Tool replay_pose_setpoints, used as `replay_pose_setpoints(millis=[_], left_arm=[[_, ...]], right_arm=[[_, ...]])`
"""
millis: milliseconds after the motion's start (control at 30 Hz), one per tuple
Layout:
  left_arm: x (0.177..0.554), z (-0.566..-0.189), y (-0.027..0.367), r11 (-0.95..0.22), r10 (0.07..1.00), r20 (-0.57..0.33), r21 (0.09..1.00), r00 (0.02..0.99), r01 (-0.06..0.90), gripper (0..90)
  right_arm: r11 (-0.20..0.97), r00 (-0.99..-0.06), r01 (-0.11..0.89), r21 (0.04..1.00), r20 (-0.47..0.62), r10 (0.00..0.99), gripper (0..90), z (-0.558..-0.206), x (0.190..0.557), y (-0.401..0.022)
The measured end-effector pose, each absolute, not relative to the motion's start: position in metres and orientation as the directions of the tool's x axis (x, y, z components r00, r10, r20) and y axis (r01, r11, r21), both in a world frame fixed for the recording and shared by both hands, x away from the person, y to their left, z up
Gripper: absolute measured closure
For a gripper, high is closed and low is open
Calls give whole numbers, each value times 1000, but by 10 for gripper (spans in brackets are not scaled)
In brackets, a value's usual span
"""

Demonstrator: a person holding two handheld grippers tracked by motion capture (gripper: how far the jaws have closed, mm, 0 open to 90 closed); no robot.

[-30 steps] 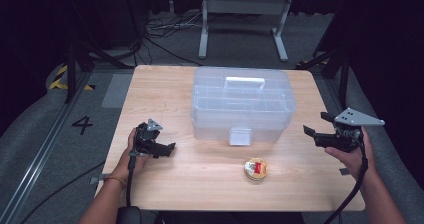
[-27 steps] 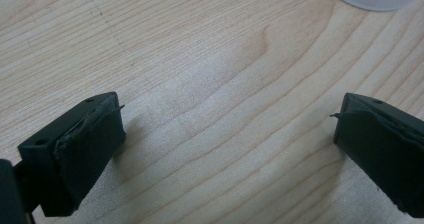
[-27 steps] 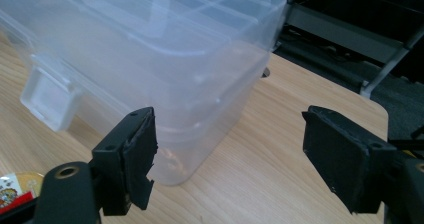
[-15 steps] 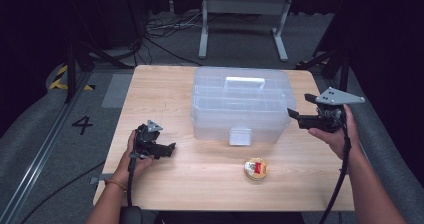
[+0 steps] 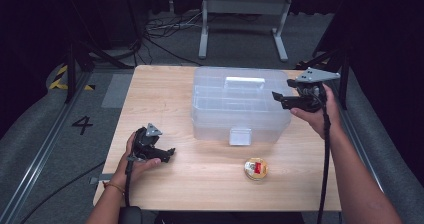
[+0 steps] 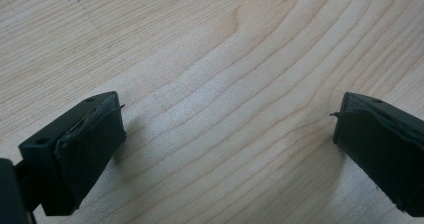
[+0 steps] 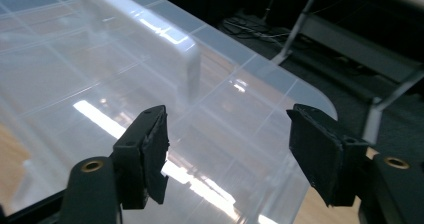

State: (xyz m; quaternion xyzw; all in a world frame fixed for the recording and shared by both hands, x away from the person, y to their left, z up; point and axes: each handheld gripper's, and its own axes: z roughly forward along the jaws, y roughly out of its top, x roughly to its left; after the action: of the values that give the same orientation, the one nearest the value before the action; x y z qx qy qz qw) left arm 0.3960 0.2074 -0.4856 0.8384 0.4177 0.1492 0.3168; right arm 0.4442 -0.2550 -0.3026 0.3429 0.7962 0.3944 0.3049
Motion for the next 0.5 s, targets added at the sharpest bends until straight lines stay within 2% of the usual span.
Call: replay_pose_setpoints(millis=[33, 400, 500], left_arm=[[396, -486, 208, -452, 795, -12, 656, 607, 605, 5], [395, -485, 209, -454, 793, -9, 657, 609, 602, 5], [394, -485, 209, -454, 794, -10, 655, 607, 604, 6]], right_arm=[[452, -588, 300, 840, -210, 781, 397, -301, 447, -252], [525, -635, 315, 790, -236, 736, 412, -302, 461, -226], [552, -645, 322, 769, -248, 722, 472, -303, 466, -217]])
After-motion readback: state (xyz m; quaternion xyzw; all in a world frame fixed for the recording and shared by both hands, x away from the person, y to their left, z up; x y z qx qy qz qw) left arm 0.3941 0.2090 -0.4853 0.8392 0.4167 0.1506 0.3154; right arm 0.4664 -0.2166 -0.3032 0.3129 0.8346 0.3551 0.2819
